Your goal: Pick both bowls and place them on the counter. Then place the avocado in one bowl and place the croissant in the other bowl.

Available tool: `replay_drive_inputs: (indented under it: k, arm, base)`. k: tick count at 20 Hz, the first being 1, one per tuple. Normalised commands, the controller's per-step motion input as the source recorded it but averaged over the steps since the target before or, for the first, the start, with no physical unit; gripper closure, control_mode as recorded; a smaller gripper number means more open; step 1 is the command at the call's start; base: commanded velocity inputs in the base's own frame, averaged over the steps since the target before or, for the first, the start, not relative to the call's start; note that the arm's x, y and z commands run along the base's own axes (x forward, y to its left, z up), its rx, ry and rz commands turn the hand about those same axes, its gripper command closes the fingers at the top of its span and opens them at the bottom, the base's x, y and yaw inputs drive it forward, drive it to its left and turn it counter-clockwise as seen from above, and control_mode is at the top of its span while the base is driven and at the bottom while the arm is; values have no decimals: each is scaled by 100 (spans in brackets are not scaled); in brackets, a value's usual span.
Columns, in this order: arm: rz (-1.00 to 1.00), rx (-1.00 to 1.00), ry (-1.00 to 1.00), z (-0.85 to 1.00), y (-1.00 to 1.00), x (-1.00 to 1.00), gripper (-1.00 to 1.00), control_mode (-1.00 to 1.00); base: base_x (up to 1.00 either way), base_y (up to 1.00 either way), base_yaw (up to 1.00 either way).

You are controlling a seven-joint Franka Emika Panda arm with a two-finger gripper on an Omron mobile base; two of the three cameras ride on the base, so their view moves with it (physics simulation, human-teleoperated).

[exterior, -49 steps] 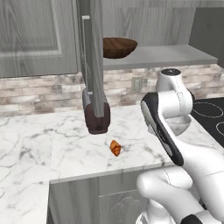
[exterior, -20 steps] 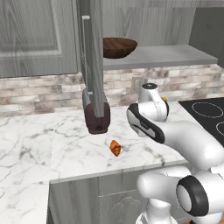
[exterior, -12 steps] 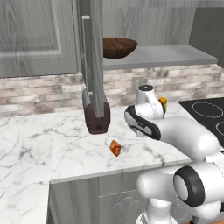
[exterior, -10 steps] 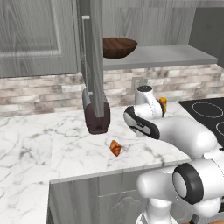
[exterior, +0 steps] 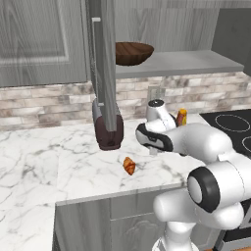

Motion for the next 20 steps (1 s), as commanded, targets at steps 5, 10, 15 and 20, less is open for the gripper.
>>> replay_drive_inputs:
  k: [5,10,15,20]
  arm:
    - [3,0,0,-15,0,19,100,-100]
    - [4,0,0,-14,0,14,100,-100]
    - [6,0,1,-18,-1,15,100,-100]
    - [5,1,2,-20,-2,16,100,-100]
  base:
    - [0,0,0]
    - [0,0,0]
    - [0,0,0]
    - [0,0,0]
